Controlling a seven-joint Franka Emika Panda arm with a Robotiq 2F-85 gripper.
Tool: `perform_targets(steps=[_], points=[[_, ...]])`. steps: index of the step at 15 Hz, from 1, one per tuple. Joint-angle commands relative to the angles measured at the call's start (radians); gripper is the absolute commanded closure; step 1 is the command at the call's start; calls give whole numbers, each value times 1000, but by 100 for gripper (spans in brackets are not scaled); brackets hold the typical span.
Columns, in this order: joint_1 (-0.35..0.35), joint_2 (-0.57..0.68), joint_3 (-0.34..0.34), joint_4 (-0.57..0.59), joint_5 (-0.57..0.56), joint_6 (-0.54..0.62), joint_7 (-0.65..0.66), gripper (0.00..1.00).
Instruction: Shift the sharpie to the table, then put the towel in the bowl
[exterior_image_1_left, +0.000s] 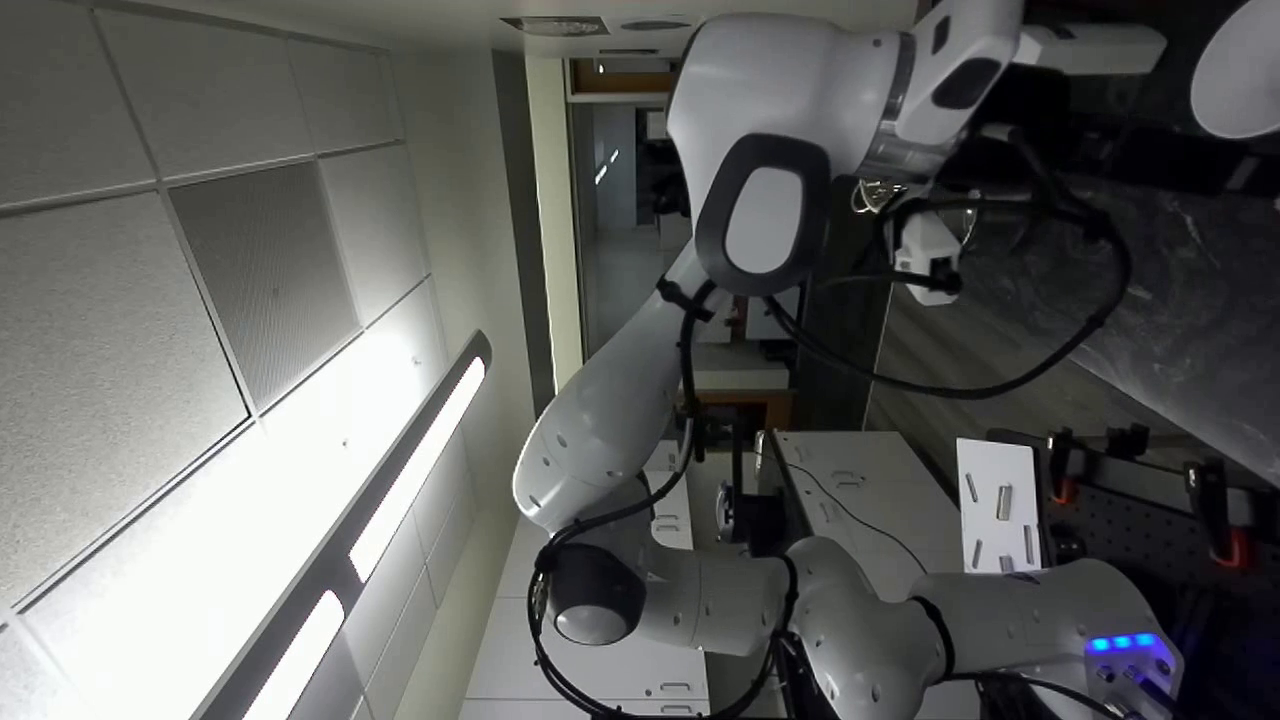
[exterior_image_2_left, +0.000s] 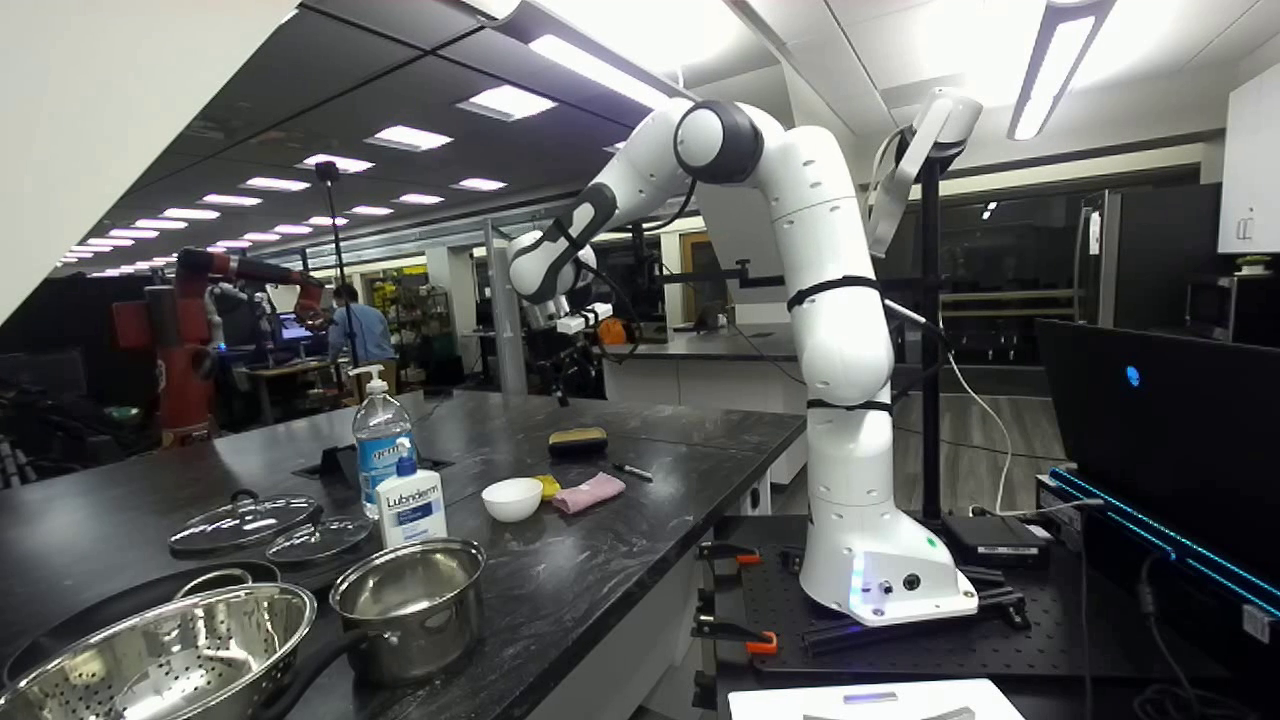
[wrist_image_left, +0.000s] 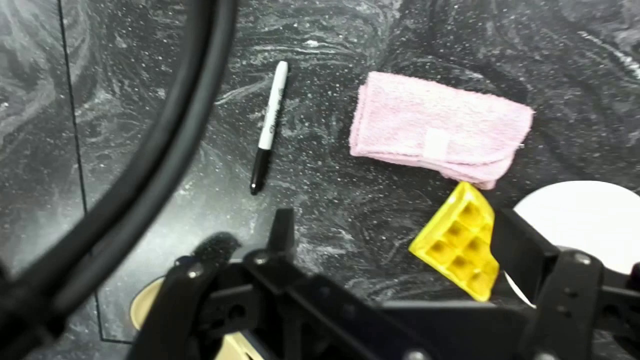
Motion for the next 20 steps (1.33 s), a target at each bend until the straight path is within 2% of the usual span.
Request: perform_targets(steps=[1, 5, 12, 16, 20], points=[[-6, -84, 25, -73, 114, 23, -112, 0], [-4, -93, 33, -98, 217, -12, -230, 0], [23, -105, 40, -227, 97, 38, -275, 0], [4, -108, 36, -297, 44, 123, -493, 0], [-54, -101, 23, -343, 131, 216, -809, 0]])
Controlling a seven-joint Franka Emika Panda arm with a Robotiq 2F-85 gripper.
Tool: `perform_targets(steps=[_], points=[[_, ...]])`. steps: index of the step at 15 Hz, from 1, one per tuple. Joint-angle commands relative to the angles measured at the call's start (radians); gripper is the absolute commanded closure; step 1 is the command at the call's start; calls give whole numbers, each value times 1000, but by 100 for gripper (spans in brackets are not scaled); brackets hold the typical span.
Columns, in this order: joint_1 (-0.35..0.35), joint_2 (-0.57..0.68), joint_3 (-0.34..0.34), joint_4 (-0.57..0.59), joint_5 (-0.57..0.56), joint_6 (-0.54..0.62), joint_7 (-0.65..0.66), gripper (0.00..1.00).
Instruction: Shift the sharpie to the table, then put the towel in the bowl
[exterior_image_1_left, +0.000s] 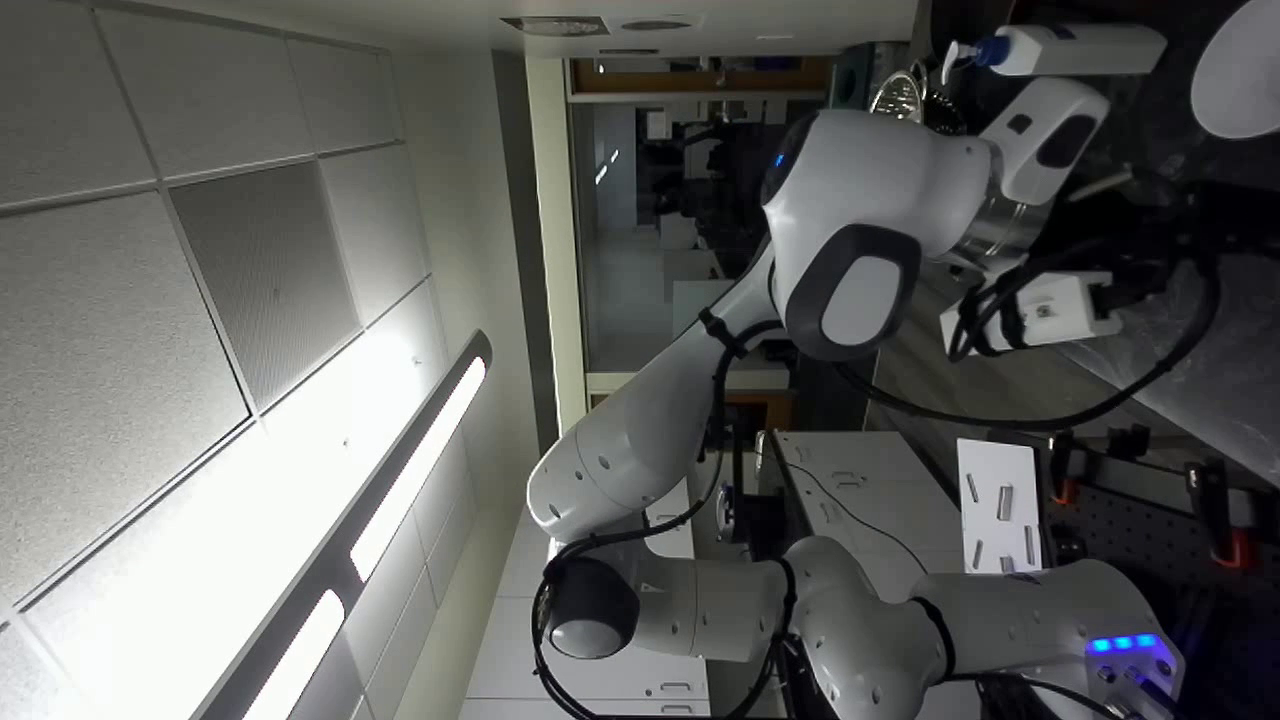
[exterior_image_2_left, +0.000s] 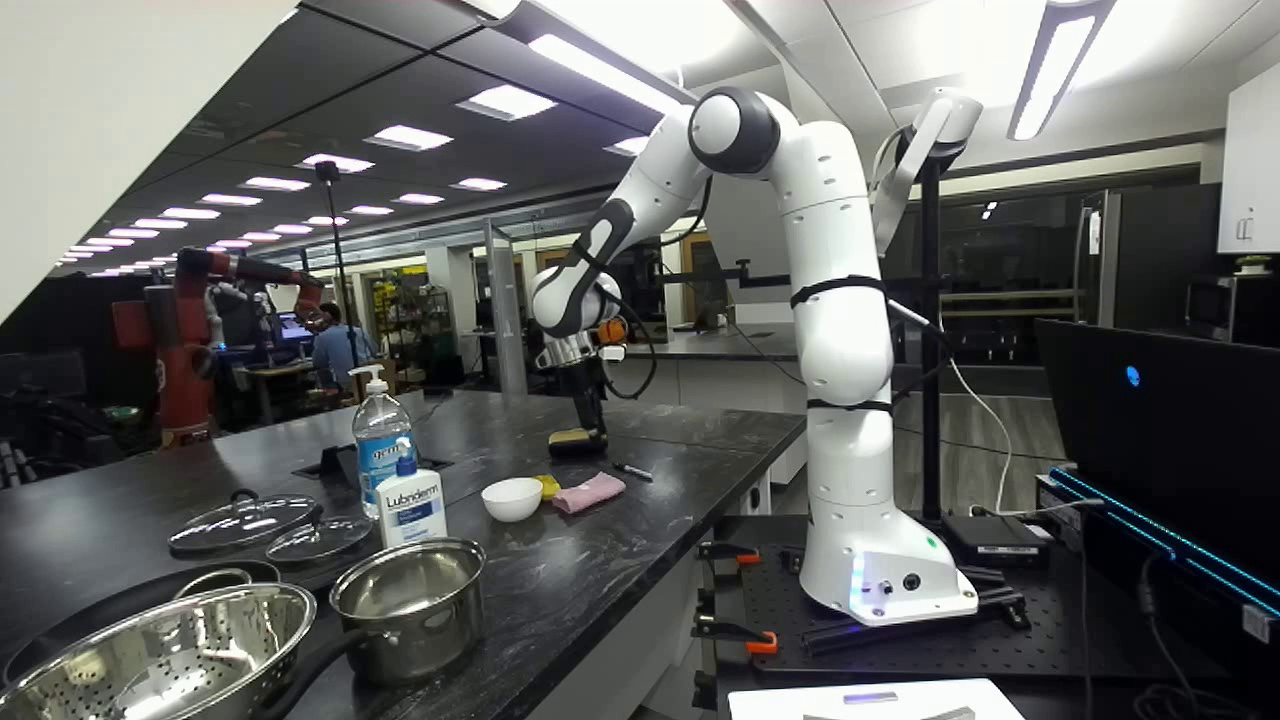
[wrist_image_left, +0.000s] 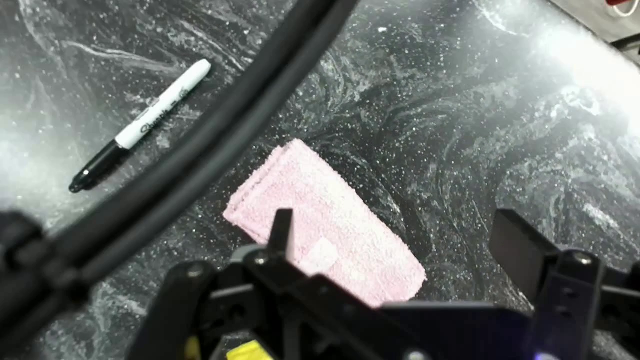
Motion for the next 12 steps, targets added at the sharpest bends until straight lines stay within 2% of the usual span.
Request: perform_targets(steps=[1, 4, 6, 9, 12], points=[[-52, -36, -11, -65, 82, 69, -275, 0], [-89, -25, -29, -59, 125, 48, -520, 0], [-95, -22, -44, -40, 66, 23, -629, 0], [-82, -24, -73, -24, -115, 42, -653, 0], [-76, -18, -80, -24, -265, 117, -628, 0]])
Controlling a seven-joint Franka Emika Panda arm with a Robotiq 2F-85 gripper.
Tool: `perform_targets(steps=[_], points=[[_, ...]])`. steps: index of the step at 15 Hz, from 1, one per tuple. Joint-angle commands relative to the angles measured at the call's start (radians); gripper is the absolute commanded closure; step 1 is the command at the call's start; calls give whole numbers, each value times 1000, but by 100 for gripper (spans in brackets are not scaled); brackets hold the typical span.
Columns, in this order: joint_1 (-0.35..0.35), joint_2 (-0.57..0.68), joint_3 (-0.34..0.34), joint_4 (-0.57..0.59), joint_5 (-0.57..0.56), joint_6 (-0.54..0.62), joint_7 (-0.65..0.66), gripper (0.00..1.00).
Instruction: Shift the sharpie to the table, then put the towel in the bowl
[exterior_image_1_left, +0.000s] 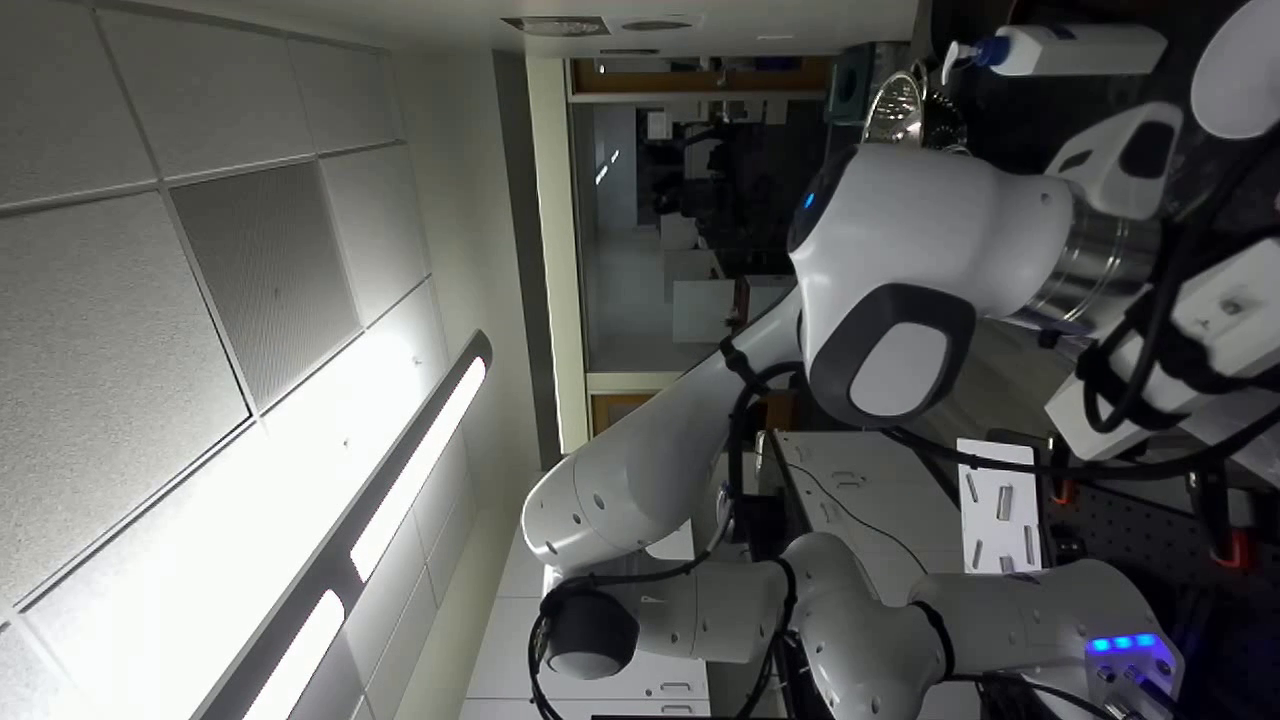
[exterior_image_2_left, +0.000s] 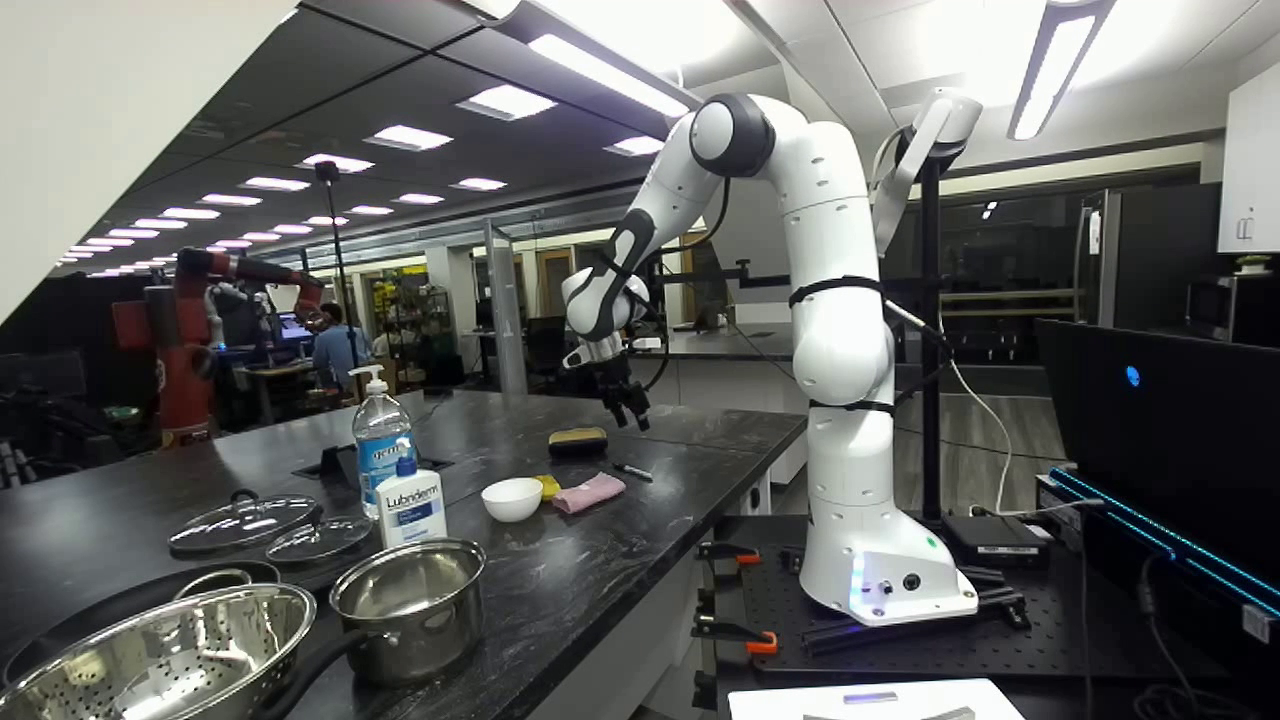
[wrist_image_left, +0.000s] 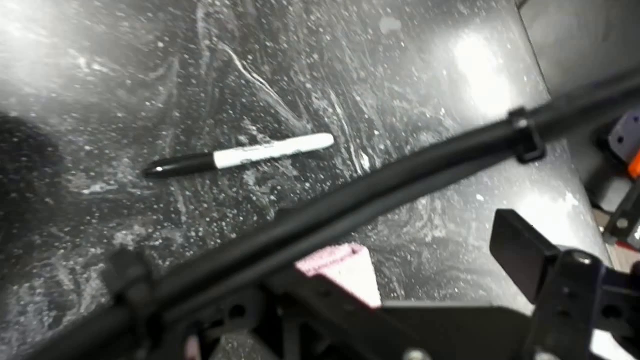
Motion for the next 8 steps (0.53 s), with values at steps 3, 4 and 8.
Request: perform_targets(steps=[3, 4, 8], points=[[23, -6, -5, -18, -151, 167, 42, 0], [25, -2, -1, -22, -140, 191, 45, 0], [46, 23, 10, -45, -122, 288, 130, 0]])
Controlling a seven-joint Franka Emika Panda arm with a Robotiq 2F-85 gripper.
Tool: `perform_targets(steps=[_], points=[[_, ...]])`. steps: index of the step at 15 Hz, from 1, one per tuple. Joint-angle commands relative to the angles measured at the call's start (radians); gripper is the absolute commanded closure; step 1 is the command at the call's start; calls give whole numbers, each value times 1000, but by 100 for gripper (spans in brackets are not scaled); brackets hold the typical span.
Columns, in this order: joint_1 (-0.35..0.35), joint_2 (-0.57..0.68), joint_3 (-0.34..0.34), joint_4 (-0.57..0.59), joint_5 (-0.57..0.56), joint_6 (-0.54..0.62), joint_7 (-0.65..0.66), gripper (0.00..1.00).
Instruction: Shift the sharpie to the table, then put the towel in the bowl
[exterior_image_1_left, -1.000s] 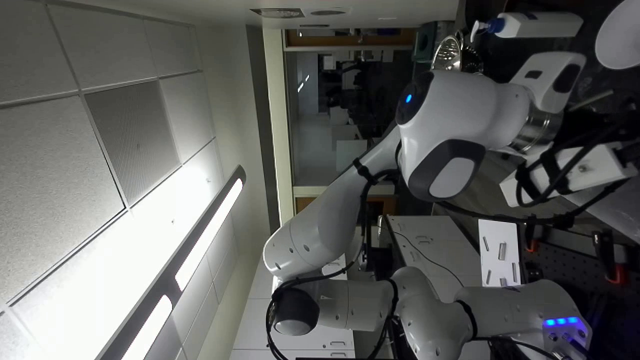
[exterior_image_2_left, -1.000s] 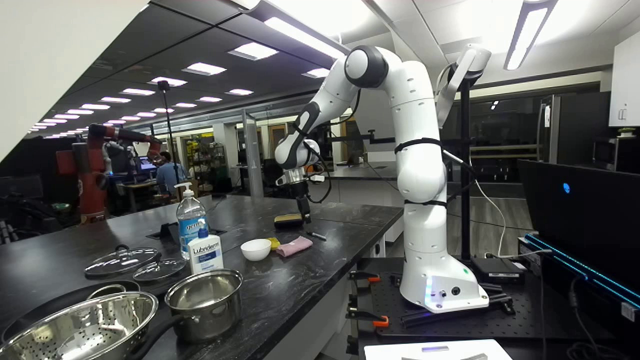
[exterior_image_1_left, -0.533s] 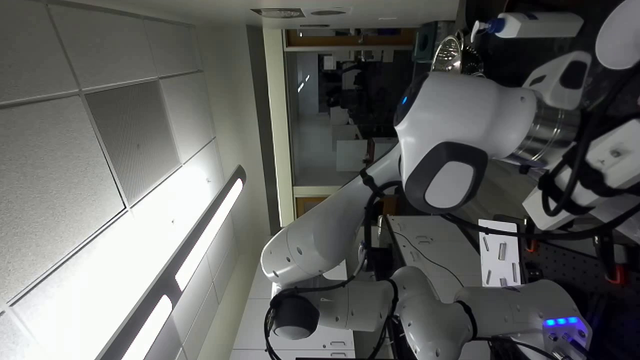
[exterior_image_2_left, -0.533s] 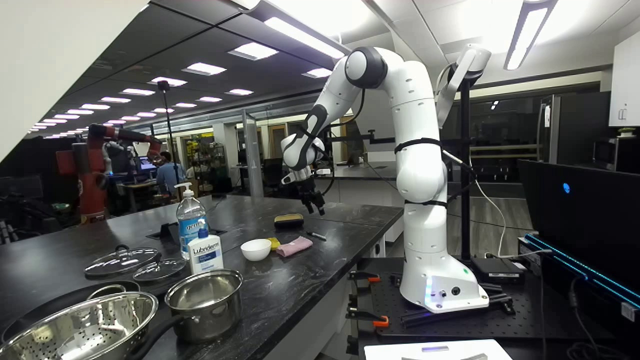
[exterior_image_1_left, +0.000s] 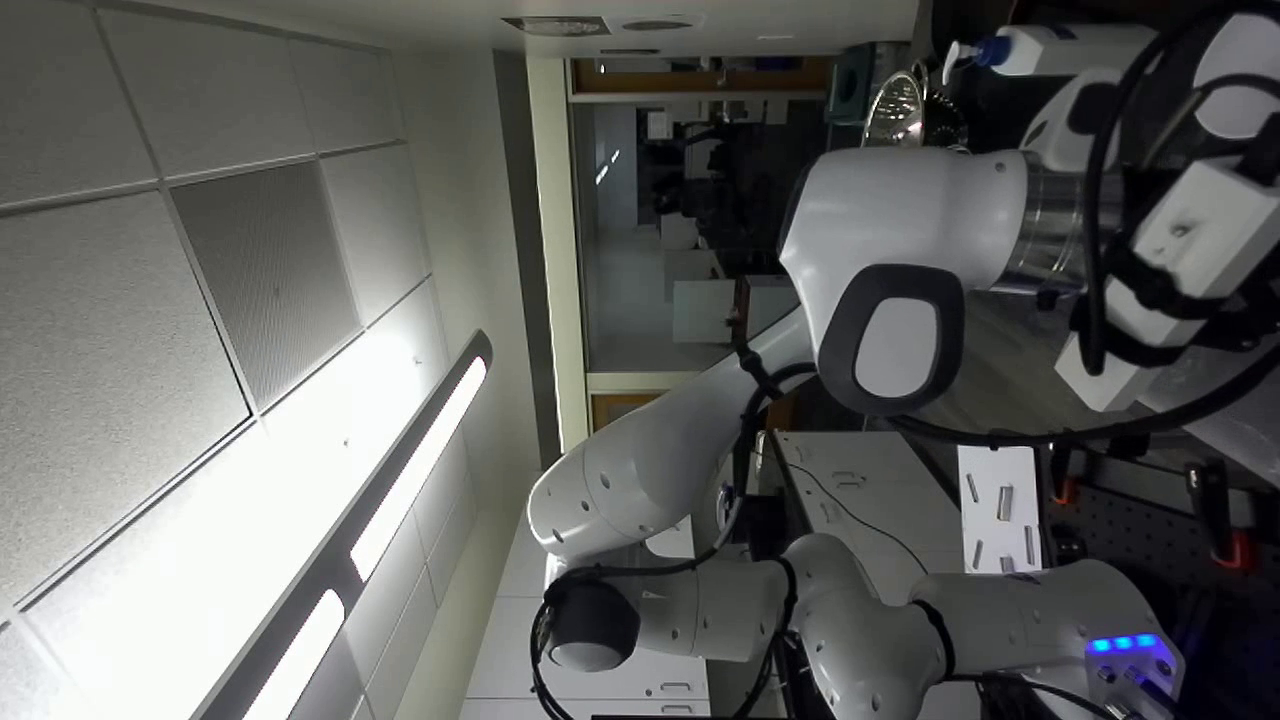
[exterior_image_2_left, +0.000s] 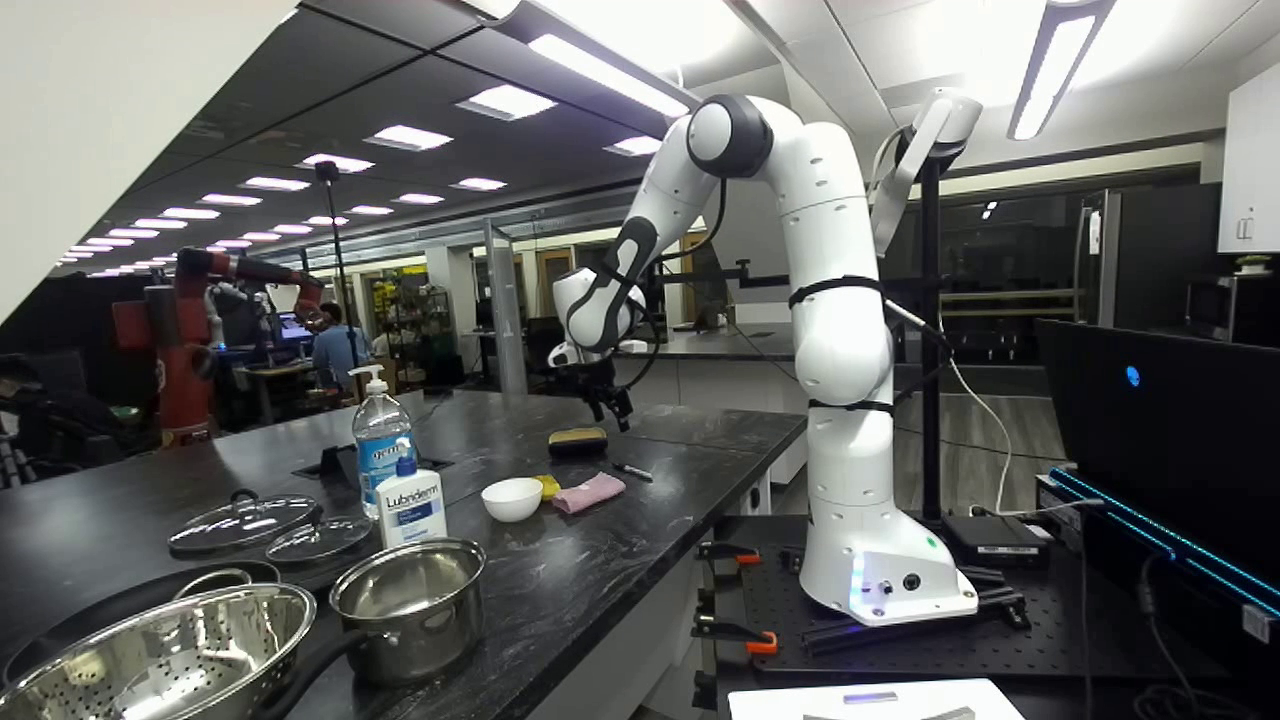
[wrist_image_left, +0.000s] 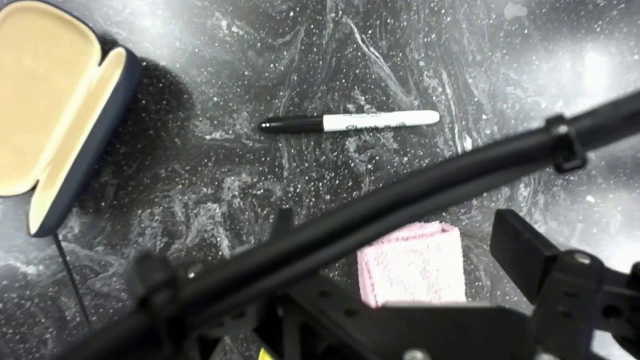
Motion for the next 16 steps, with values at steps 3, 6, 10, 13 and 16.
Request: perform_targets(steps=[3, 6, 10, 13, 16], points=[[29, 46, 20, -24, 20, 106, 107, 0], [32, 80, 36, -20, 37, 141, 114, 0], [13, 120, 68, -9, 108, 175, 61, 0], [-6, 150, 87, 4, 166, 208, 22, 0], [-26, 174, 103, 23, 223, 213, -17, 0]])
